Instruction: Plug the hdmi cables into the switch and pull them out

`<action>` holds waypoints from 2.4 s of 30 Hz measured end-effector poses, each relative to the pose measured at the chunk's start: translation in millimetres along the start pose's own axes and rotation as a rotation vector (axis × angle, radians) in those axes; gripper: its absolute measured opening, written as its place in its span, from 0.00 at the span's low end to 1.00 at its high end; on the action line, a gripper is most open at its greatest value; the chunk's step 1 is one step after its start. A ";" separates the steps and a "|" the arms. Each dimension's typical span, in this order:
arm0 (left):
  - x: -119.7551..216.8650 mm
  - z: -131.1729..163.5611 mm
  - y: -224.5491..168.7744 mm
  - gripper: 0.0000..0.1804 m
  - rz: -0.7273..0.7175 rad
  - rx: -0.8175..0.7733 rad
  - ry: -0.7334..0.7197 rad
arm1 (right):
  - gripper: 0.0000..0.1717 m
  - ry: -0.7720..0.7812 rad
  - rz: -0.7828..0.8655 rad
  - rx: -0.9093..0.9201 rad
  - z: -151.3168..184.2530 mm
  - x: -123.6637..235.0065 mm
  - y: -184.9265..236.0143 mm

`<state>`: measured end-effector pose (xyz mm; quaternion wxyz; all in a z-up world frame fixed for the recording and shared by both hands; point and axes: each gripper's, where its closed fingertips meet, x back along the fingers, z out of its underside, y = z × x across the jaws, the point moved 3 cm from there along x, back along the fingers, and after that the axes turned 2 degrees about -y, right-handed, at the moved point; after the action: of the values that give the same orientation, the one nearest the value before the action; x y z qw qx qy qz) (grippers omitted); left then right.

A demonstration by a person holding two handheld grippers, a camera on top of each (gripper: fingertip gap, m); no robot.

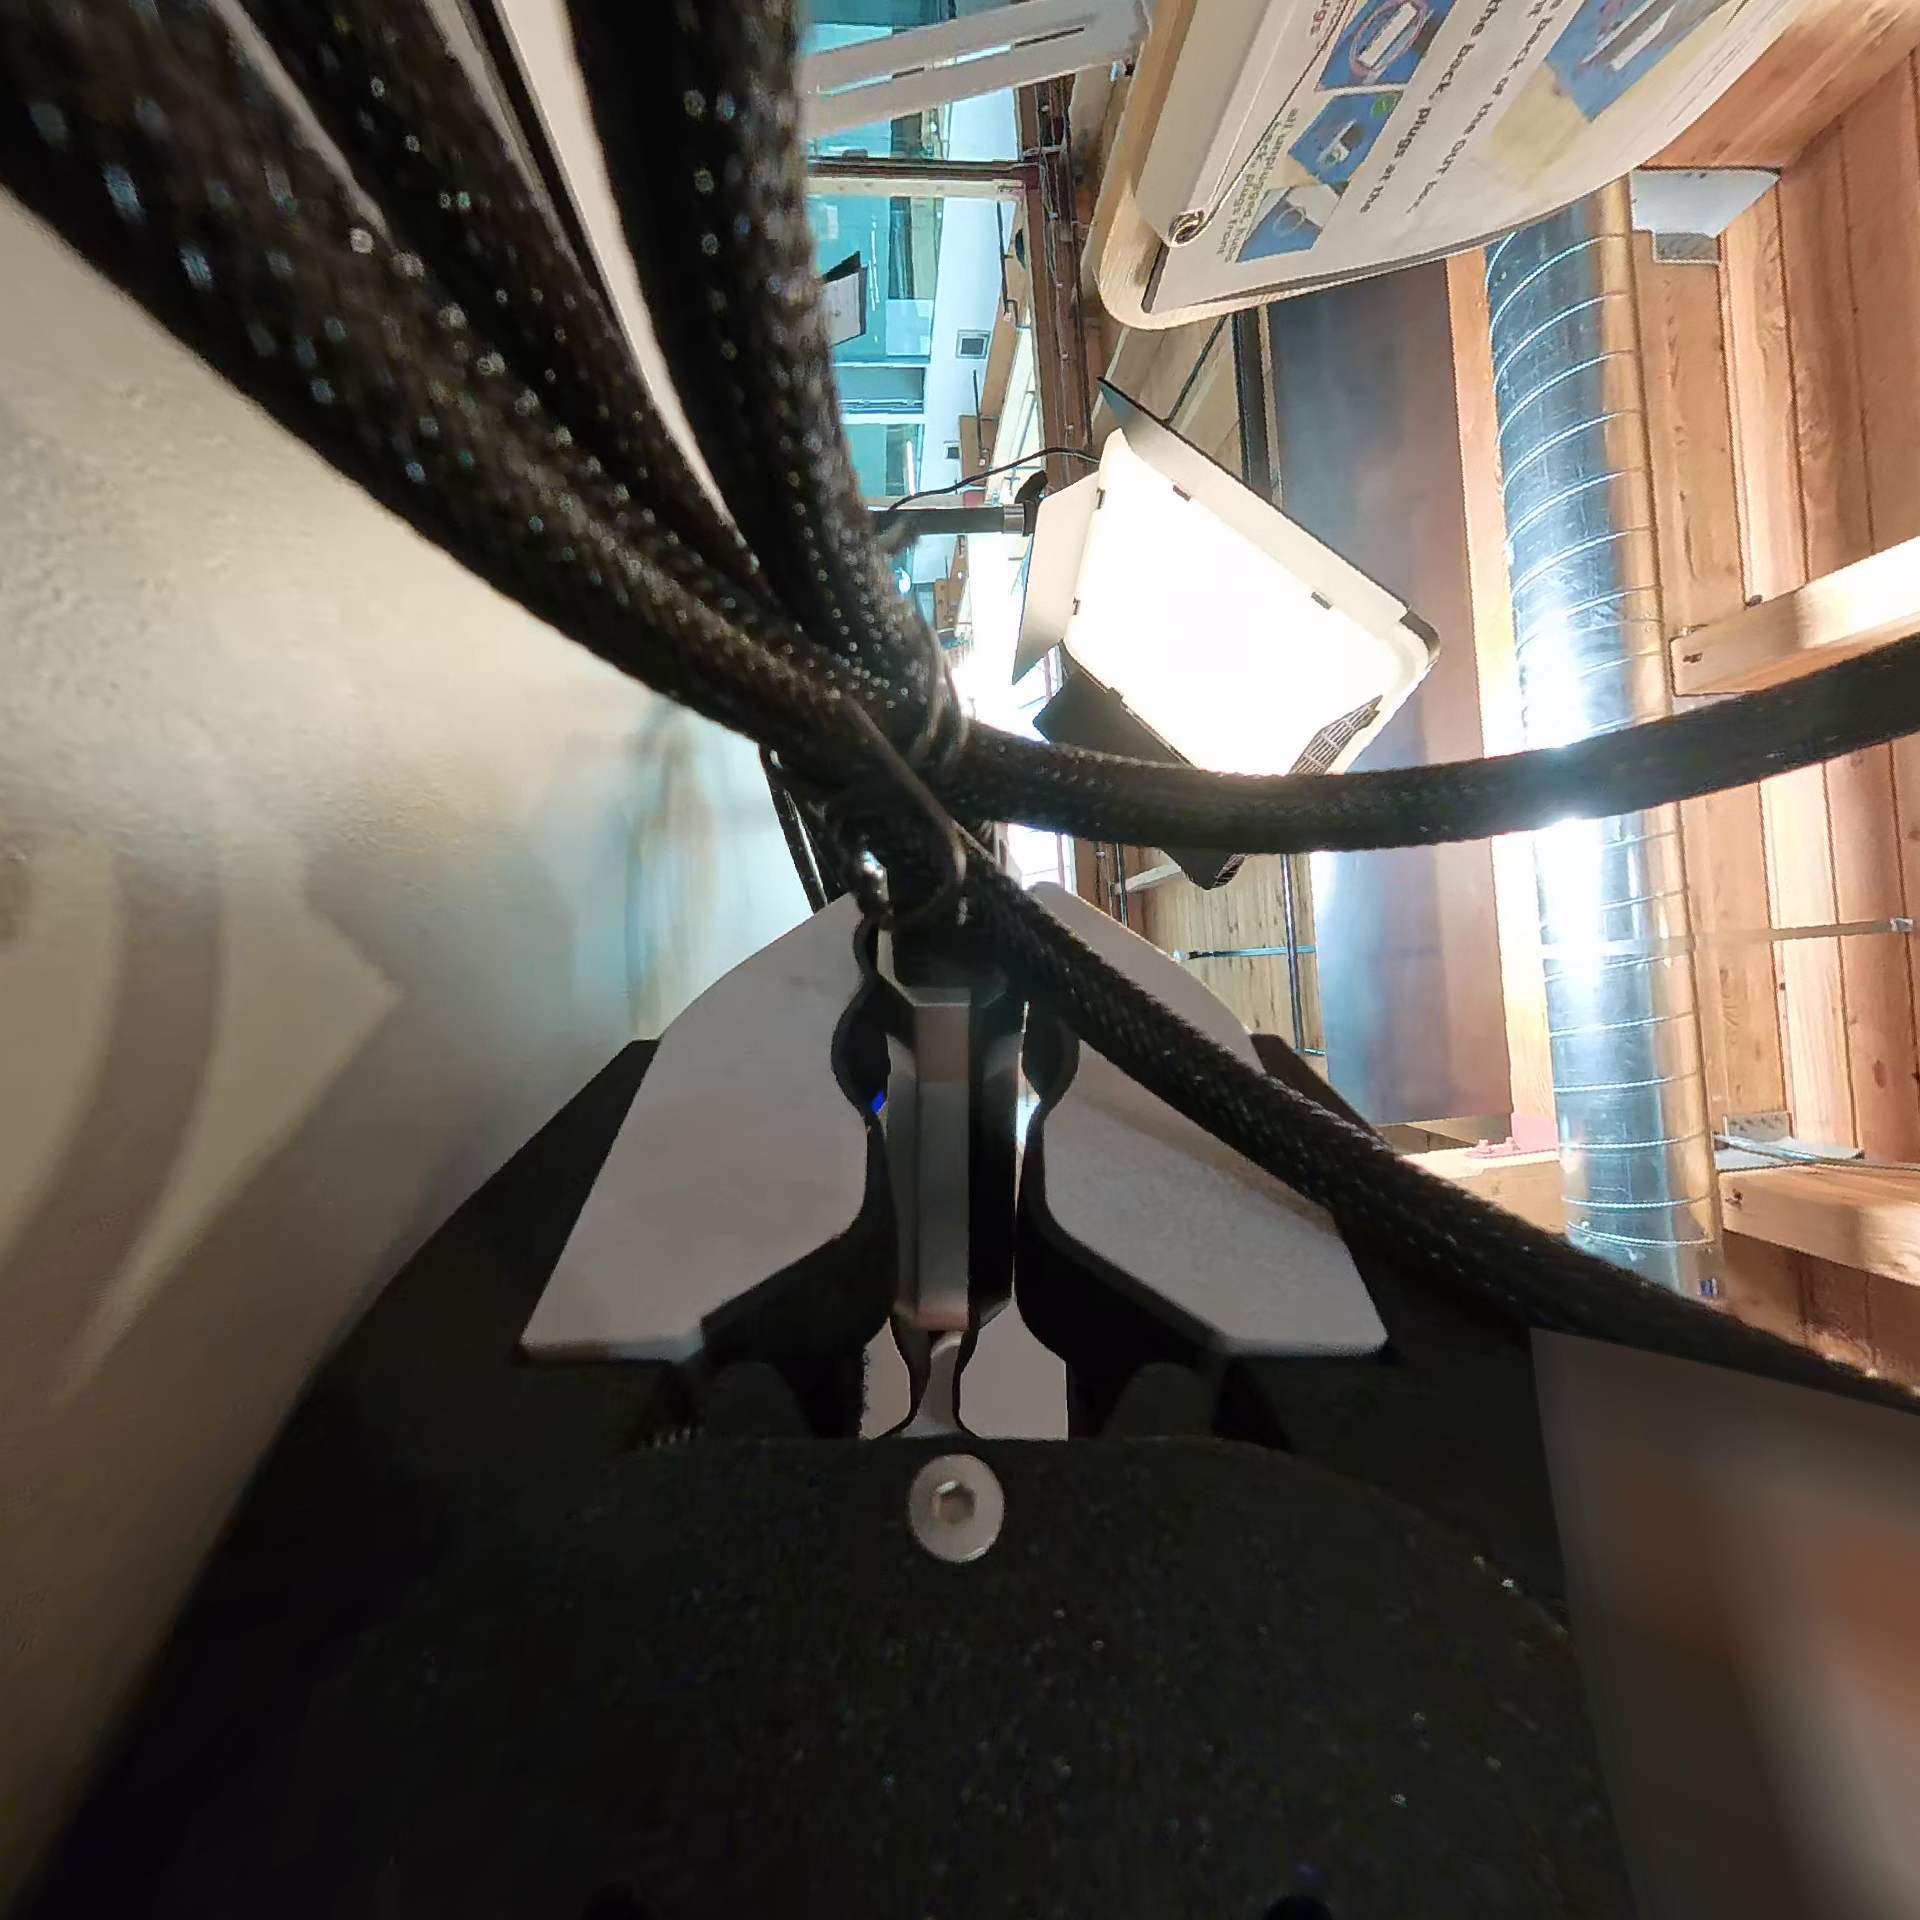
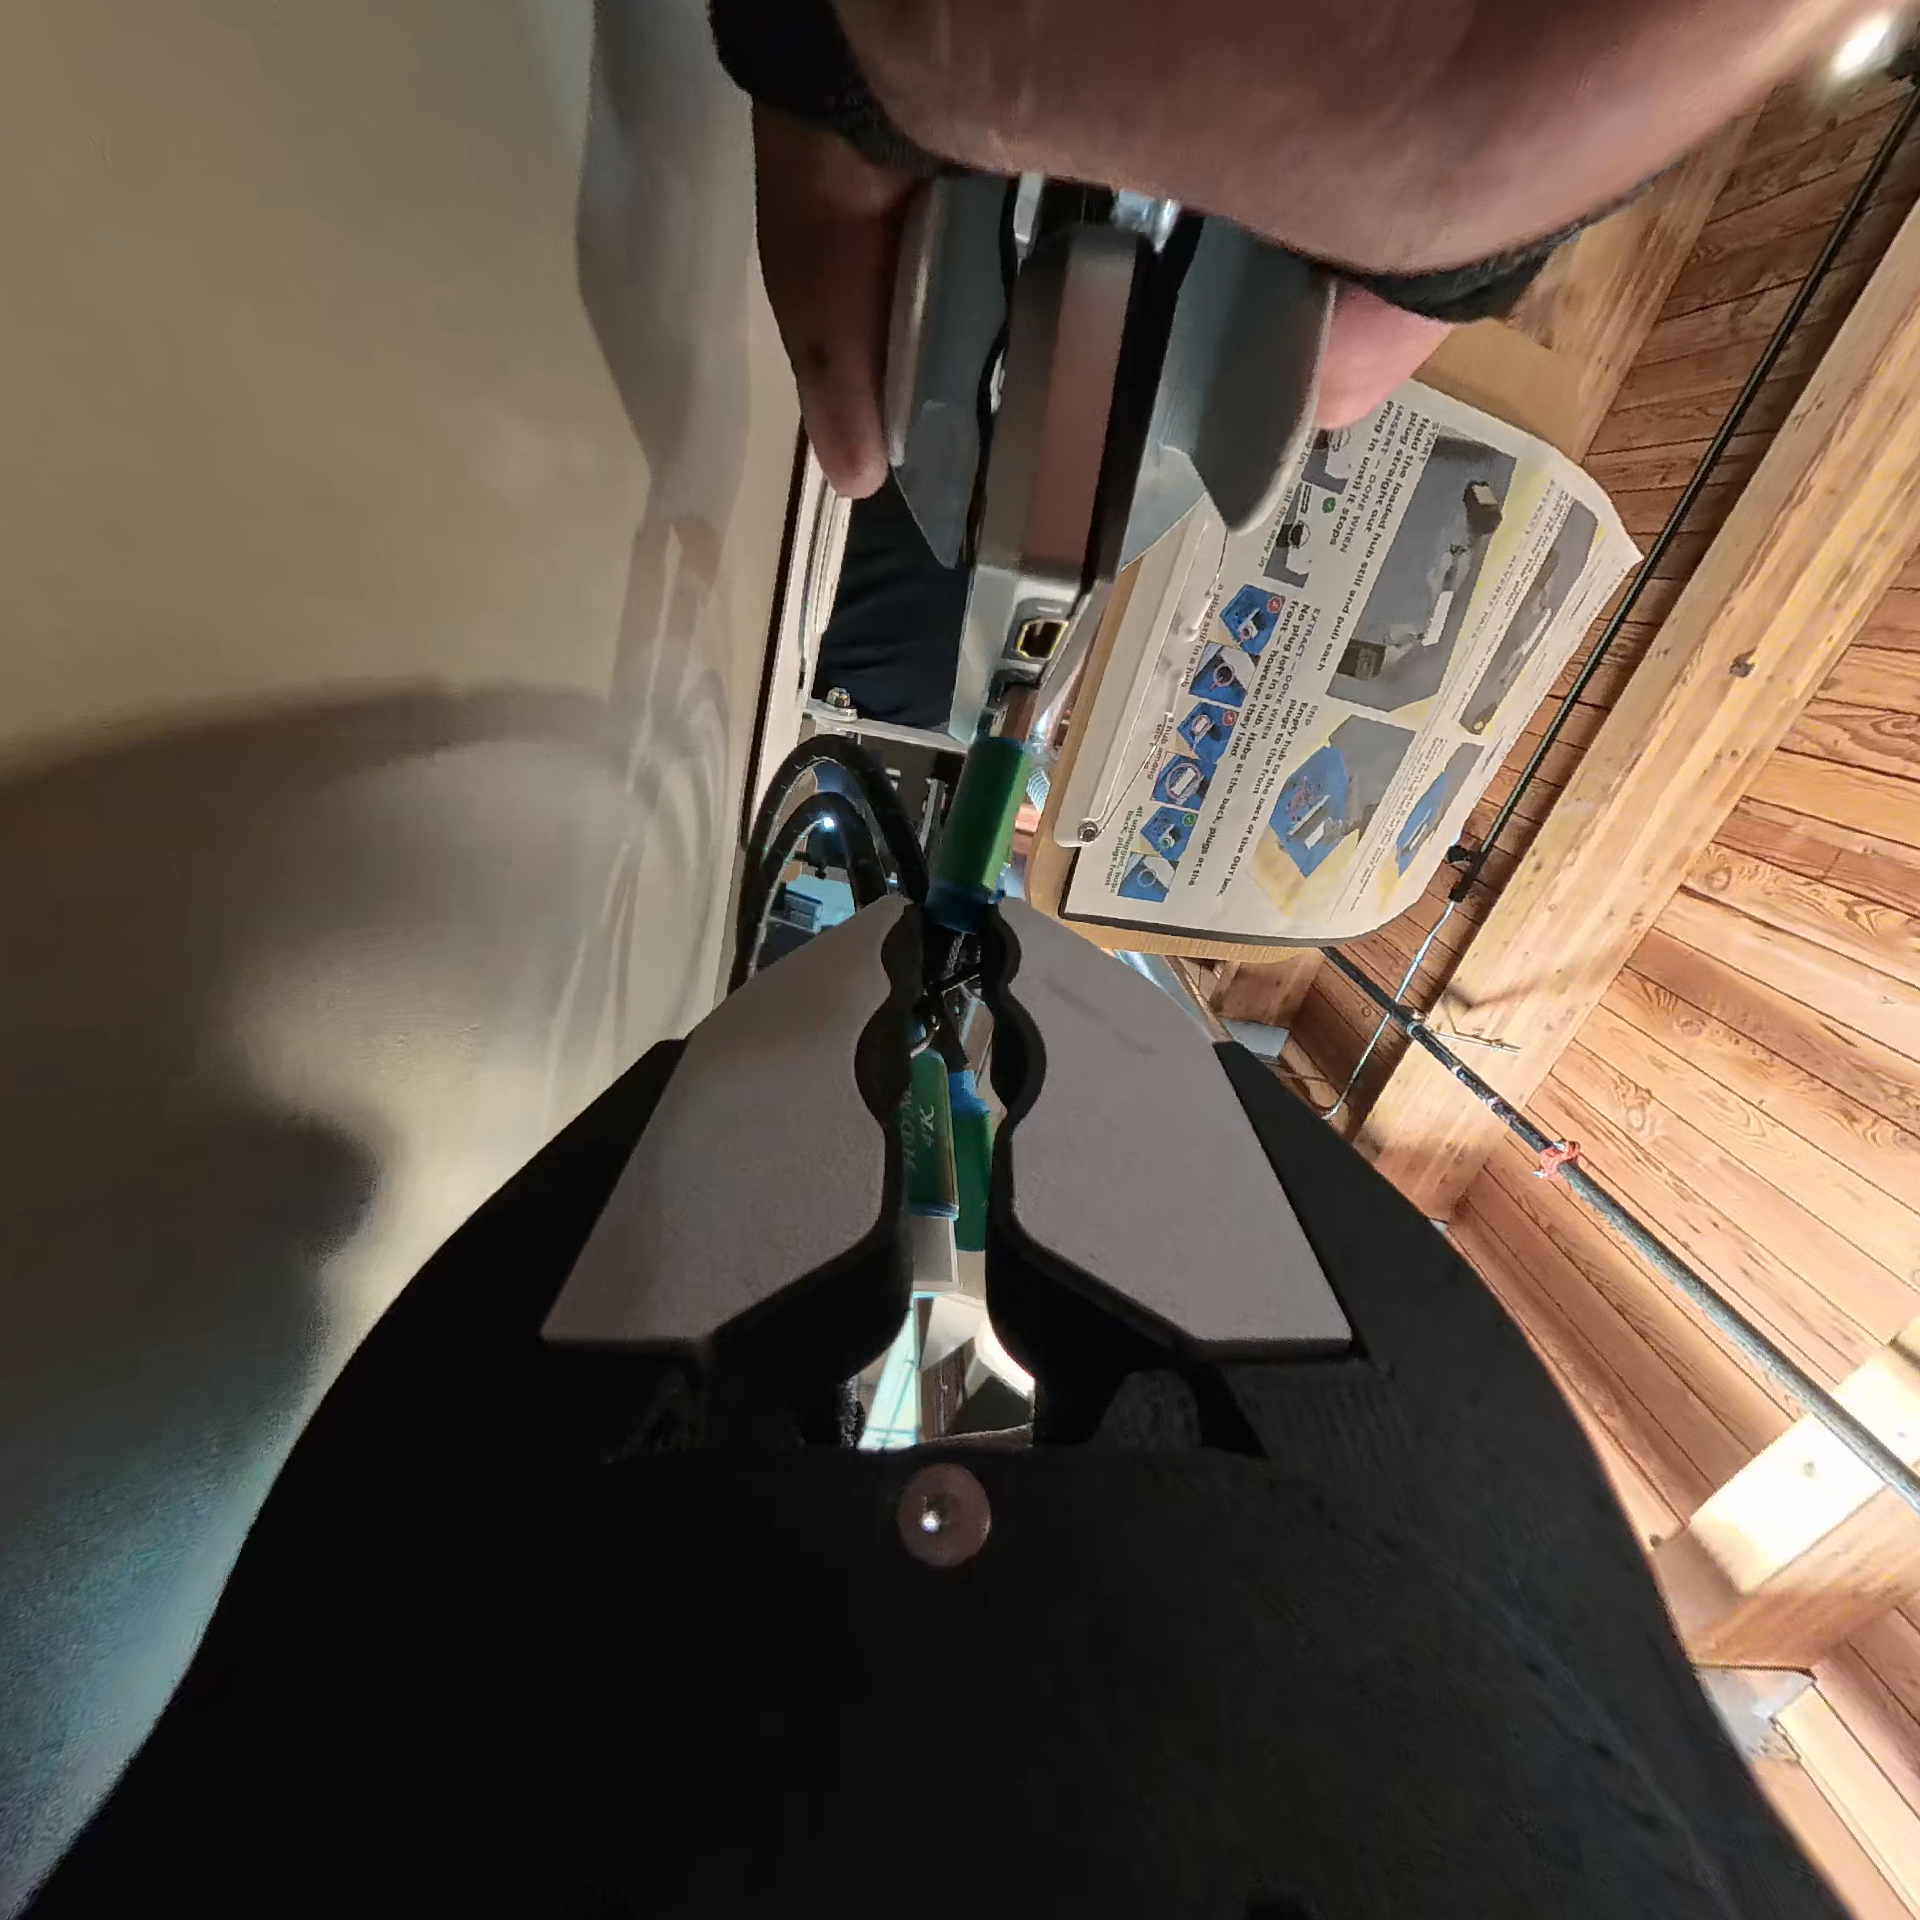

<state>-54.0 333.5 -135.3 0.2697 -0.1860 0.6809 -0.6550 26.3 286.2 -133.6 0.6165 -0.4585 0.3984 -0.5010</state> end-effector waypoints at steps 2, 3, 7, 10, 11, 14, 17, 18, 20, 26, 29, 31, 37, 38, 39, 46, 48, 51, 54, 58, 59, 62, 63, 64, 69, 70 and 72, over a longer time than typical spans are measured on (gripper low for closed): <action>0.1 0.6 0.6 0.12 -0.015 -0.018 0.000 | 0.06 0.013 -0.004 0.016 -0.2 -0.1 1.2; 0.4 0.6 0.7 0.12 -0.023 -0.028 0.002 | 0.06 0.016 -0.004 0.024 -0.4 -0.2 1.7; 2.8 0.6 0.1 0.12 -0.030 -0.039 0.015 | 0.06 -0.009 0.019 0.064 0.5 -1.7 1.1; 3.0 0.8 0.8 0.12 -0.030 -0.025 0.012 | 0.06 -0.035 0.025 0.073 1.9 -3.3 1.8; 3.0 0.5 1.1 0.12 -0.029 -0.018 0.009 | 0.06 -0.042 0.025 0.073 1.9 -3.8 2.0; 3.5 -1.0 3.0 0.12 -0.041 -0.013 -0.005 | 0.05 -0.053 0.005 0.079 0.7 -5.7 3.8; 3.1 -0.7 4.9 0.12 -0.061 -0.019 -0.018 | 0.06 -0.045 -0.039 0.106 0.4 -6.3 6.1; 2.9 -0.4 5.3 0.12 -0.067 -0.022 -0.021 | 0.06 -0.051 -0.056 0.123 0.4 -6.2 6.7; 2.6 -0.1 5.7 0.12 -0.072 -0.026 -0.022 | 0.06 -0.078 -0.086 0.139 0.6 -5.9 6.8; 1.0 0.6 6.2 0.12 -0.076 -0.042 -0.022 | 0.06 -0.107 -0.129 0.038 2.2 -5.6 8.0; 0.4 -0.2 5.3 0.12 -0.074 -0.056 -0.033 | 0.06 -0.111 -0.156 -0.015 0.9 -4.9 7.7; 0.1 0.4 5.9 0.12 -0.080 -0.059 -0.030 | 0.06 -0.115 -0.164 -0.033 0.2 -4.6 8.8; -1.1 1.6 7.4 0.12 -0.093 -0.063 -0.018 | 0.07 -0.131 -0.151 -0.013 2.3 -5.7 10.8; -1.2 1.7 7.7 0.12 -0.097 -0.064 -0.018 | 0.07 -0.134 -0.148 0.000 2.0 -5.6 11.3; -1.6 2.5 8.3 0.12 -0.102 -0.066 -0.013 | 0.07 -0.141 -0.145 0.016 1.3 -4.9 11.6; -2.6 2.6 10.1 0.12 -0.135 -0.096 -0.024 | 0.06 -0.136 -0.170 0.012 -1.7 -4.5 14.0; -3.0 3.0 9.9 0.12 -0.137 -0.103 -0.024 | 0.06 -0.132 -0.172 0.006 -2.7 -4.5 13.8; -3.2 3.3 9.3 0.12 -0.135 -0.106 -0.027 | 0.07 -0.133 -0.178 -0.020 -2.9 -4.6 12.9; -10.4 13.9 9.3 0.13 -0.121 -0.102 0.018 | 0.06 -0.168 -0.147 -0.064 -10.5 -3.6 6.4; -17.0 21.1 9.8 0.12 -0.109 -0.090 0.029 | 0.07 -0.149 -0.156 -0.130 -14.7 0.6 1.2; -16.7 20.6 8.9 0.12 -0.100 -0.092 0.026 | 0.07 -0.148 -0.149 -0.134 -14.6 0.7 0.6; -16.5 15.3 3.8 0.12 -0.061 -0.103 0.003 | 0.05 -0.178 -0.100 -0.146 -17.3 2.4 -3.4; -16.1 12.7 1.3 0.12 -0.042 -0.109 -0.013 | 0.05 -0.190 -0.081 -0.149 -18.5 4.1 -5.0; -15.3 9.2 -2.3 0.12 -0.020 -0.126 -0.036 | 0.05 -0.197 -0.060 -0.160 -19.3 5.6 -7.6; -10.9 -4.4 -17.3 0.12 0.066 -0.205 -0.105 | 0.04 -0.225 -0.022 -0.357 -18.6 11.7 -22.4; -10.1 -5.4 -19.6 0.12 0.079 -0.216 -0.114 | 0.04 -0.233 -0.030 -0.420 -17.4 12.3 -23.8; -8.5 -6.4 -25.3 0.12 0.111 -0.246 -0.132 | 0.05 -0.241 -0.062 -0.554 -13.0 11.1 -24.2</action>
<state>-53.7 341.9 -109.1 0.3247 -0.2223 0.7462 -0.5369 9.8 271.3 -114.1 0.4955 -0.6772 0.4295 -0.3337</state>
